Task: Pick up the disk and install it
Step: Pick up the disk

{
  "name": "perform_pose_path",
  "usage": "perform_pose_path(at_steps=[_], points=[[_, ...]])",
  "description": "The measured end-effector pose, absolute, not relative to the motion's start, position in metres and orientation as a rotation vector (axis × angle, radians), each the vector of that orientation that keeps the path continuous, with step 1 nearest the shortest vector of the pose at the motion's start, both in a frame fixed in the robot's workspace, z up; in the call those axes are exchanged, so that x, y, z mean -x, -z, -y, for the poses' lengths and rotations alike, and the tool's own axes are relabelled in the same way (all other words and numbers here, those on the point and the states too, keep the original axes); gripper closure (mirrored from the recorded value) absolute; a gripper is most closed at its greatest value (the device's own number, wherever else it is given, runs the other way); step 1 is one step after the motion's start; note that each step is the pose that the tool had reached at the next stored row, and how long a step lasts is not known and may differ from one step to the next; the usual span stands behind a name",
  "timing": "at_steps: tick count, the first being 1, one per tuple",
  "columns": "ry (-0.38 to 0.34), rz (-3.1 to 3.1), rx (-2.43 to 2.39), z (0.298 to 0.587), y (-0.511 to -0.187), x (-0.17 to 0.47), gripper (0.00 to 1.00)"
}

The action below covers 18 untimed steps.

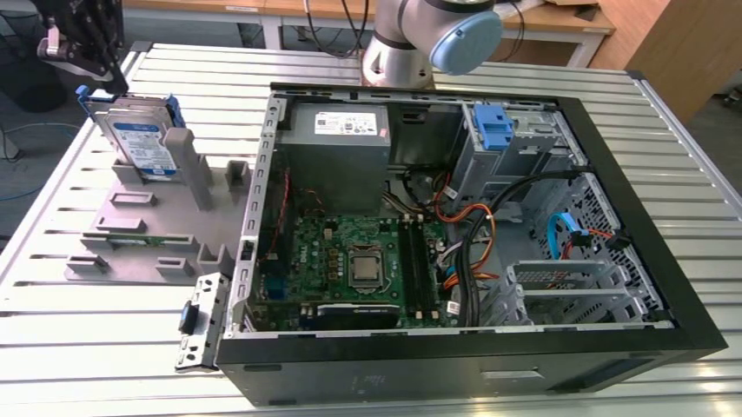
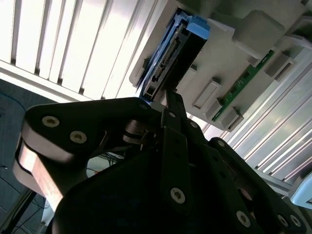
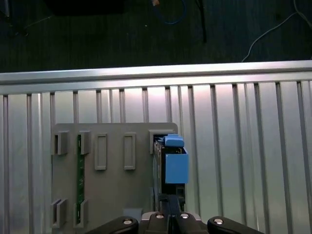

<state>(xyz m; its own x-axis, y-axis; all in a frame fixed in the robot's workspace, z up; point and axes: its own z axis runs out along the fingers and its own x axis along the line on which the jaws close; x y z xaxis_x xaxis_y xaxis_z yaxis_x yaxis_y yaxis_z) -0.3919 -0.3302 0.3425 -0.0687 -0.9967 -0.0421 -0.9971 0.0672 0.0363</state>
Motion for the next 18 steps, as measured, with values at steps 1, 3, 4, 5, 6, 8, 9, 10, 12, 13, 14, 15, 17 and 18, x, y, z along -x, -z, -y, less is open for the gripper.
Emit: perform_pose_path(at_steps=[1,3,4,5,6,8,9,10,12,13,14,15,17,18], points=[[-0.085,-2.288,2.138,0.3302,-0.3421,0.3919,0.89],[-0.083,-2.284,2.135,0.3298,-0.3412,0.3918,0.89],[-0.084,-2.284,2.134,0.3294,-0.3409,0.3918,0.89],[-0.084,-2.284,2.134,0.3290,-0.3406,0.3917,0.89],[-0.084,-2.284,2.134,0.3287,-0.3402,0.3916,0.89],[-0.084,-2.283,2.134,0.3282,-0.3396,0.3913,0.89],[-0.085,-2.284,2.134,0.3278,-0.3393,0.3913,0.89],[-0.085,-2.284,2.134,0.3274,-0.3390,0.3912,0.89],[-0.085,-2.283,2.134,0.3270,-0.3387,0.3912,0.89],[-0.085,-2.283,2.134,0.3269,-0.3386,0.3912,0.89],[-0.085,-2.283,2.134,0.3267,-0.3385,0.3912,0.89],[-0.085,-2.283,2.134,0.3266,-0.3384,0.3911,0.89],[-0.085,-2.284,2.134,0.3263,-0.3381,0.3905,0.89],[-0.085,-2.284,2.134,0.3262,-0.3379,0.3902,0.89]])
